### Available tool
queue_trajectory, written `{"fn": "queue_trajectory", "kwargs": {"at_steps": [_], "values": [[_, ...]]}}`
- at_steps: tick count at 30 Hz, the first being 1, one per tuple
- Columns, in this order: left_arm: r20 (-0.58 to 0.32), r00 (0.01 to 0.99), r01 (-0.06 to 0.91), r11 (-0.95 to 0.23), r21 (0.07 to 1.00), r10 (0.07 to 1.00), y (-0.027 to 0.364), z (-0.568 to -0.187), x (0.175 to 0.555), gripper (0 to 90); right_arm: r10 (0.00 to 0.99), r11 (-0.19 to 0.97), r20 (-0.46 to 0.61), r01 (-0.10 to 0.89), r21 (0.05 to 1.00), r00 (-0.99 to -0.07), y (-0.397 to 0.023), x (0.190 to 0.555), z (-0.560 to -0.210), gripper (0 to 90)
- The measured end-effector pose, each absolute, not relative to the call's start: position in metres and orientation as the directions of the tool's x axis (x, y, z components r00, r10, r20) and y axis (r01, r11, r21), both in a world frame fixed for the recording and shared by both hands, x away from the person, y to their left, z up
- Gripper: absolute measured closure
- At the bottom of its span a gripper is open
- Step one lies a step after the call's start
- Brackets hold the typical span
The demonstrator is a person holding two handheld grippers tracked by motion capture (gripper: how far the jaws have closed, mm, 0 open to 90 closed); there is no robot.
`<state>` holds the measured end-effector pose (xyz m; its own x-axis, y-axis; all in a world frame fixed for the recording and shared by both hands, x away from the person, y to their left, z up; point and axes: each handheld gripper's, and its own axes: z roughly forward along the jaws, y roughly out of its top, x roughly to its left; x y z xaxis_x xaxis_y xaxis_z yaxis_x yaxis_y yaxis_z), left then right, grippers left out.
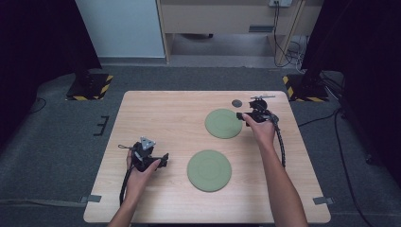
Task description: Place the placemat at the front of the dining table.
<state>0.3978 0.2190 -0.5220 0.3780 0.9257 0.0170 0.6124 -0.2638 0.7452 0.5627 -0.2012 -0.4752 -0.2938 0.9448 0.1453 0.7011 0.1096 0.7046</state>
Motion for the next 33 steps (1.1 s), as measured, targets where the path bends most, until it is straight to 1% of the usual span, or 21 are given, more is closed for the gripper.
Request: {"fn": "queue_trajectory", "kwargs": {"at_steps": [1,3,9,22,27,33], "values": [[0.016,0.379,0.611,-0.263,0.747,0.925,0.218,-0.522,0.397,4.3,0.945,0.110,0.145,0.701,0.705,-0.294,-0.201,0.563,-0.475,13.5],[0.017,0.383,0.610,-0.266,0.747,0.924,0.217,-0.521,0.396,4.1,0.943,0.102,0.156,0.700,0.707,-0.295,-0.203,0.557,-0.469,9.9],[0.027,0.394,0.605,-0.281,0.745,0.919,0.215,-0.520,0.394,3.7,0.937,0.134,0.127,0.670,0.730,-0.325,-0.204,0.538,-0.456,6.9],[0.040,0.421,0.586,-0.306,0.751,0.906,0.213,-0.520,0.389,3.1,0.918,0.164,0.120,0.635,0.755,-0.379,-0.206,0.501,-0.446,5.8],[0.051,0.418,0.589,-0.313,0.745,0.907,0.213,-0.521,0.388,3.0,0.918,0.179,0.105,0.636,0.751,-0.382,-0.208,0.496,-0.446,5.5],[0.051,0.421,0.585,-0.314,0.747,0.906,0.214,-0.521,0.387,3.0,0.919,0.161,0.114,0.622,0.766,-0.377,-0.214,0.486,-0.443,5.8]]}}
